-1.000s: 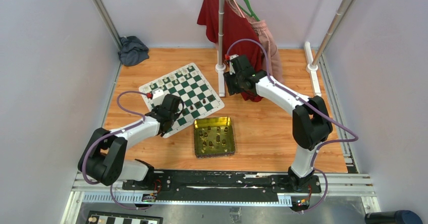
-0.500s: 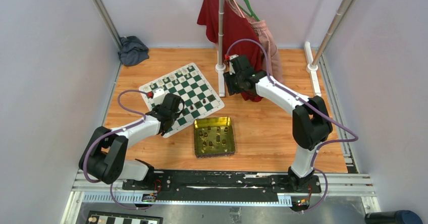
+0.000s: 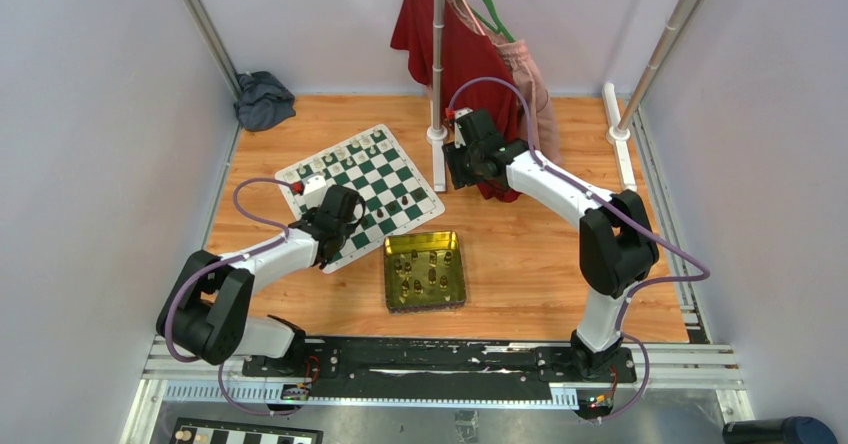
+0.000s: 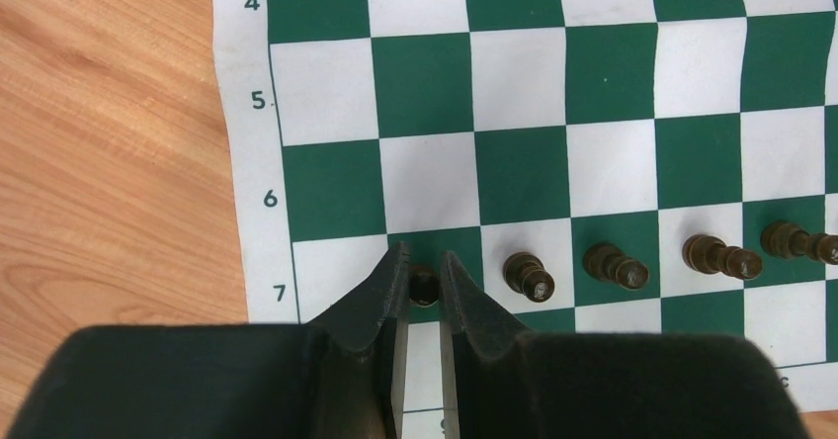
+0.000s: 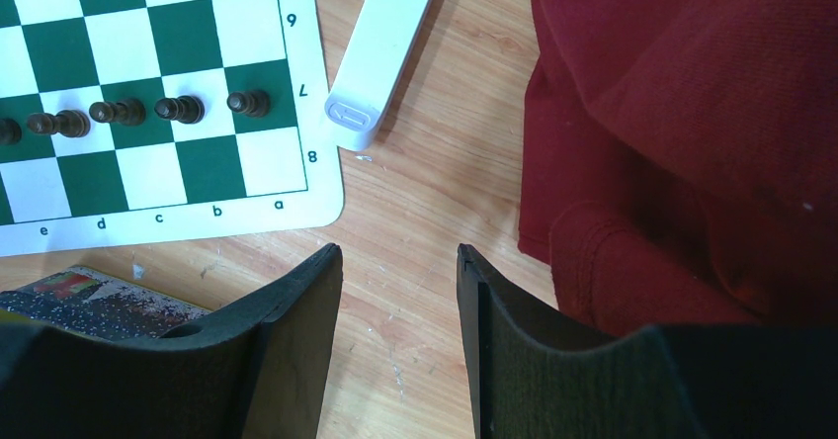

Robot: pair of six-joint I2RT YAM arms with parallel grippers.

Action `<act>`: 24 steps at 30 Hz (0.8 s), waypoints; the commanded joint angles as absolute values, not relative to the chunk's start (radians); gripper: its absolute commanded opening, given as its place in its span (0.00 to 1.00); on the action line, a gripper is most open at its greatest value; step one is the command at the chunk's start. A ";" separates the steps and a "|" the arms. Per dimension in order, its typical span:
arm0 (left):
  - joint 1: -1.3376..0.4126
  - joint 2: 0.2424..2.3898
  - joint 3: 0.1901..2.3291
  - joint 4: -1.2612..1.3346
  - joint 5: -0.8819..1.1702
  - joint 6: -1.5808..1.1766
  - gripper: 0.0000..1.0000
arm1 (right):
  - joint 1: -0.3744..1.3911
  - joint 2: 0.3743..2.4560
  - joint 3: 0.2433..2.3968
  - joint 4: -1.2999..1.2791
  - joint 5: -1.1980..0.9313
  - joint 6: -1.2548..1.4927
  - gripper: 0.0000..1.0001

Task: Set up the chess pieces on the board
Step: Place the chess piece on the chessboard.

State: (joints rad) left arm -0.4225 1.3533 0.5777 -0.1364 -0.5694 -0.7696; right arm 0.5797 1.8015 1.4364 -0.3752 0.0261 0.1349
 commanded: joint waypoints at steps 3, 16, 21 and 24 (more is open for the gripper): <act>-0.428 1.364 0.602 -0.115 -0.589 -0.770 0.00 | 0.591 1.776 1.436 -0.411 0.043 0.140 0.51; -0.428 1.372 0.603 -0.101 -0.588 -0.767 0.00 | 0.591 1.779 1.432 -0.408 0.044 0.142 0.51; -0.428 1.372 0.604 -0.096 -0.585 -0.769 0.00 | 0.591 1.780 1.436 -0.408 0.043 0.140 0.51; -0.428 1.374 0.607 -0.097 -0.585 -0.769 0.00 | 0.592 1.783 1.438 -0.408 0.044 0.140 0.51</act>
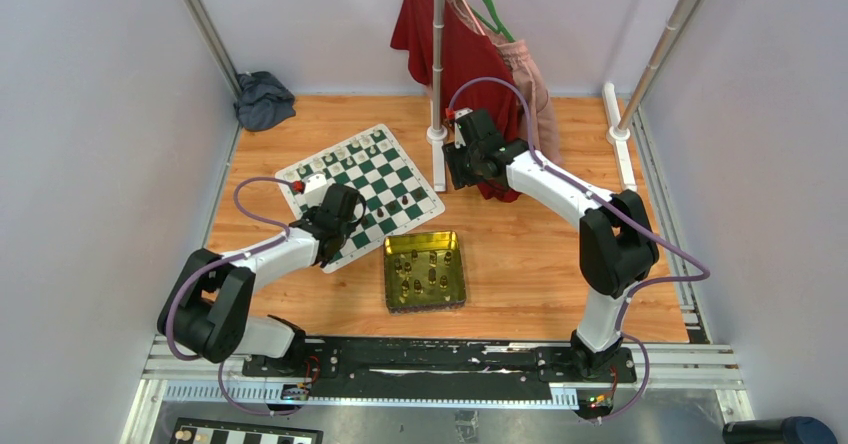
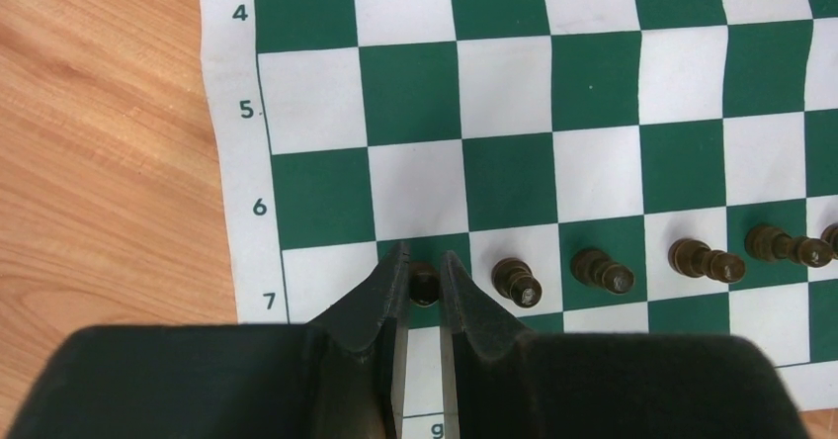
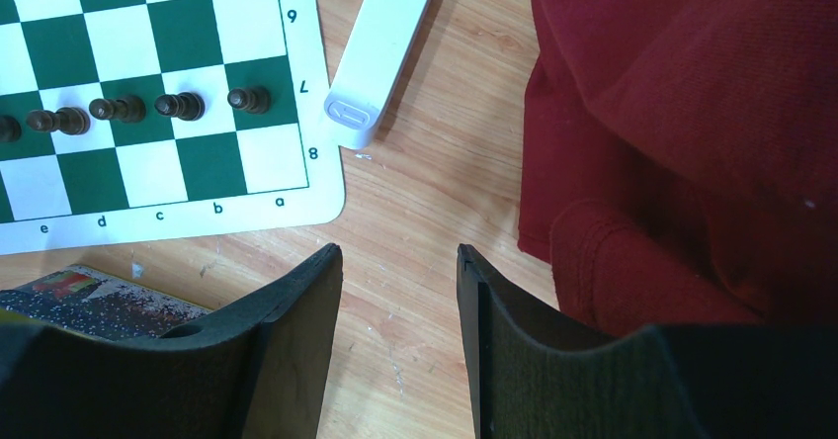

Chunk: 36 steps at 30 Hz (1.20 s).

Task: Set up the chess pieces on the board
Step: Place the chess piece on the chessboard.

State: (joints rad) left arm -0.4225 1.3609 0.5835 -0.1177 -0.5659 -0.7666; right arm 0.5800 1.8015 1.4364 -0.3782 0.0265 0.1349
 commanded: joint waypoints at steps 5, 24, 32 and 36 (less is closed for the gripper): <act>-0.428 1.378 0.605 -0.099 -0.583 -0.772 0.00 | 0.592 1.782 1.436 -0.408 0.046 0.137 0.51; -0.428 1.379 0.585 -0.114 -0.578 -0.798 0.36 | 0.591 1.786 1.437 -0.411 0.038 0.131 0.51; -0.428 1.332 0.603 -0.161 -0.609 -0.787 0.39 | 0.592 1.777 1.446 -0.418 0.040 0.123 0.51; -0.428 1.263 0.628 -0.206 -0.629 -0.770 0.52 | 0.599 1.756 1.455 -0.435 0.049 0.110 0.51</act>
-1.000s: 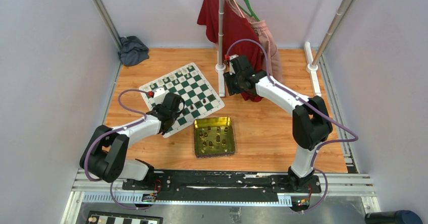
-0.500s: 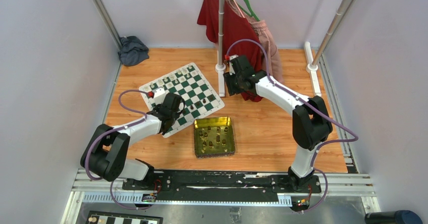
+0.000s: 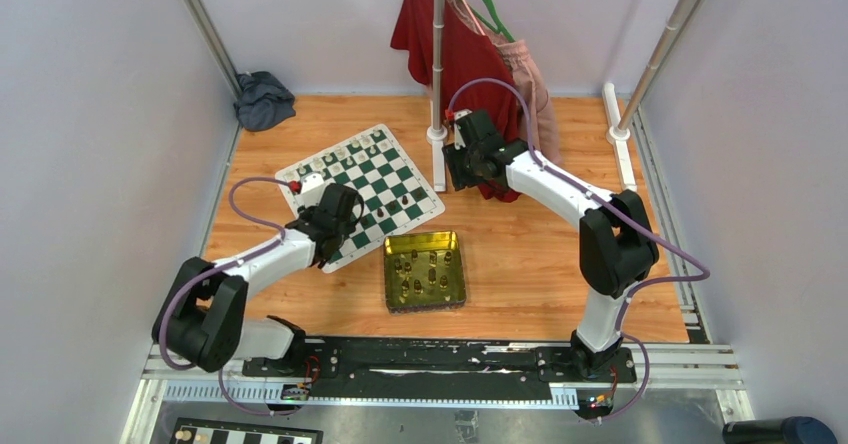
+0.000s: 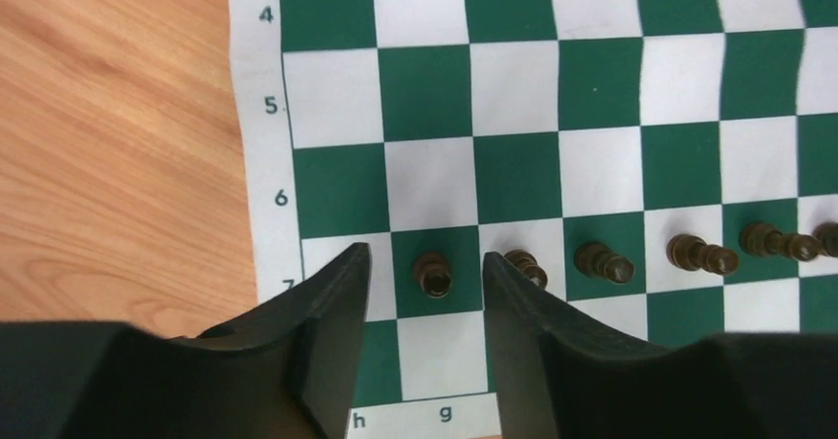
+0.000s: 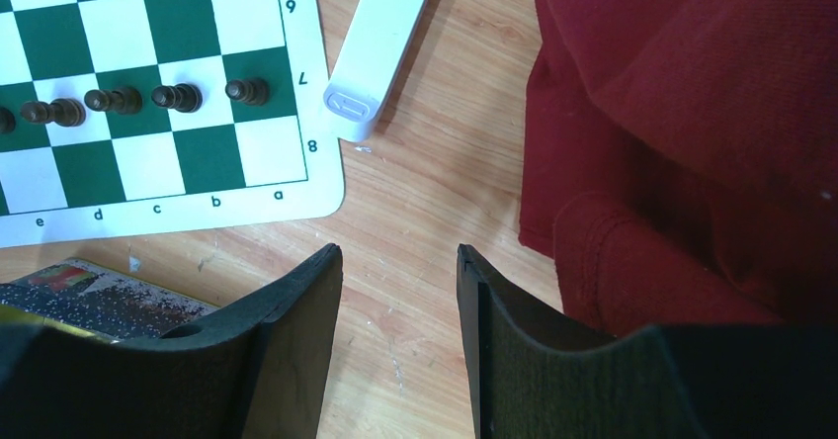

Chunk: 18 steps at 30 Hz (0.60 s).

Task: Set up the chess pieces on the board
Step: Place the chess piece on the chessboard, then pick up the chess piece from the storage box.

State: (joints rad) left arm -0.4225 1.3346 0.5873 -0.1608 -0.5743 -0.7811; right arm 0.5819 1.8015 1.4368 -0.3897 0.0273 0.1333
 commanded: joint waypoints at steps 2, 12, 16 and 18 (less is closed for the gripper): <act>-0.428 1.226 0.633 -0.221 -0.629 -0.766 0.61 | 0.604 1.746 1.461 -0.447 0.050 0.103 0.51; -0.435 1.048 0.599 -0.300 -0.598 -0.777 0.91 | 0.663 1.670 1.444 -0.504 0.071 0.079 0.54; -0.441 0.980 0.594 -0.334 -0.595 -0.769 0.96 | 0.714 1.625 1.427 -0.525 0.086 0.070 0.55; -0.442 0.955 0.598 -0.352 -0.588 -0.763 0.99 | 0.742 1.606 1.415 -0.537 0.087 0.069 0.55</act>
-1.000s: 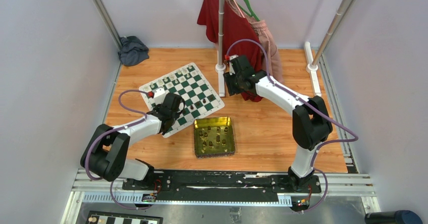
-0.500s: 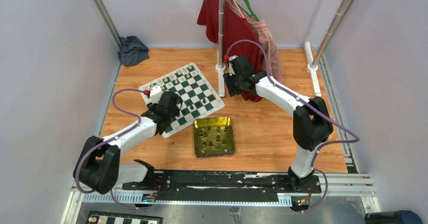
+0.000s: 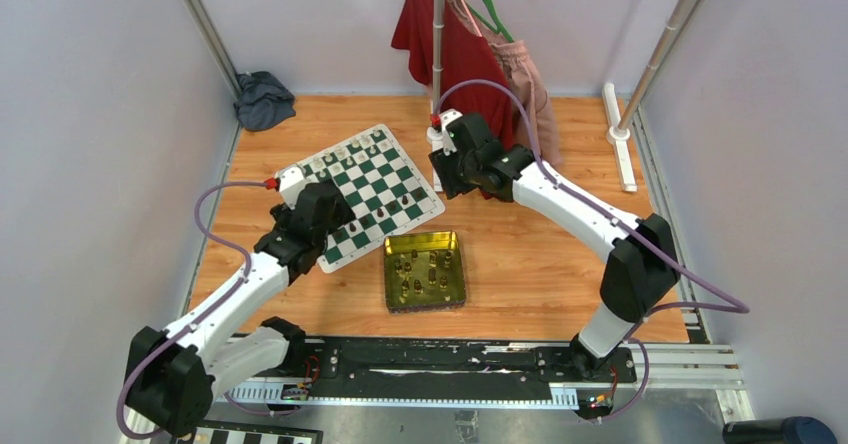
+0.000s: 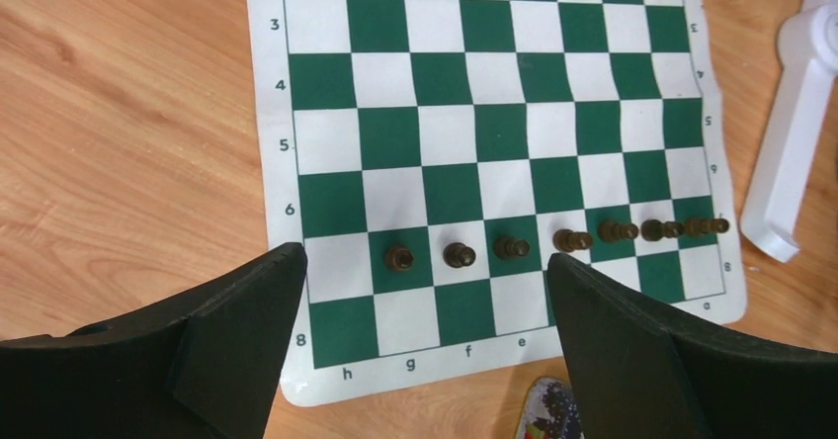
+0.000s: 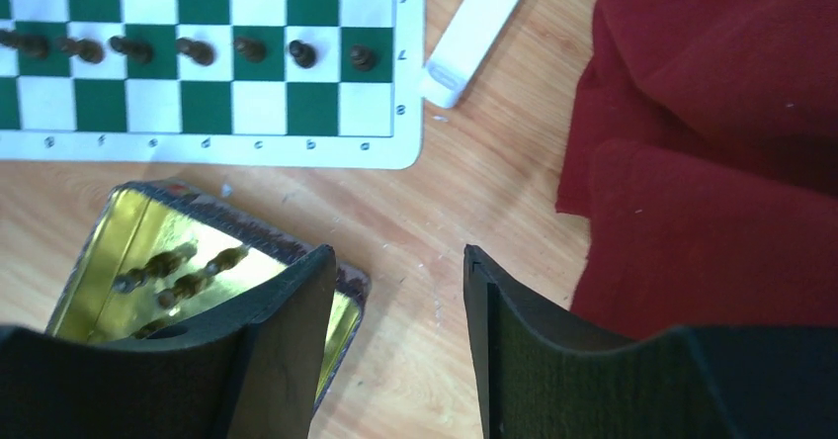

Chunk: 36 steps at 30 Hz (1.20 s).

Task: Set up the chess pieces on the board
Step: Pick up the chess piece from the storage box.

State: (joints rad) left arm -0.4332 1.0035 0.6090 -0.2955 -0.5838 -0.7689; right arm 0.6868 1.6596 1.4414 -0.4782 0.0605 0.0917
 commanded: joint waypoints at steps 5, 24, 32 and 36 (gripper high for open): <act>-0.442 0.905 0.621 -0.418 -0.584 -0.749 1.00 | 0.817 1.563 1.377 -0.561 0.103 0.078 0.57; -0.537 0.823 0.638 -0.512 -0.455 -0.660 0.94 | 0.919 1.371 1.156 -0.583 0.186 0.196 0.55; -0.692 0.935 0.711 -0.522 -0.468 -0.592 0.93 | 0.918 1.291 1.100 -0.593 0.281 0.252 0.55; -0.766 0.990 0.752 -0.520 -0.488 -0.559 0.93 | 0.919 1.266 1.077 -0.606 0.325 0.282 0.55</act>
State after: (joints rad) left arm -0.7136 0.9546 0.7044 -0.5087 -0.4683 -0.6113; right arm 0.9043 1.2949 1.1053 -0.5632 0.2466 0.2306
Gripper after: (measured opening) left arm 0.935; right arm 0.550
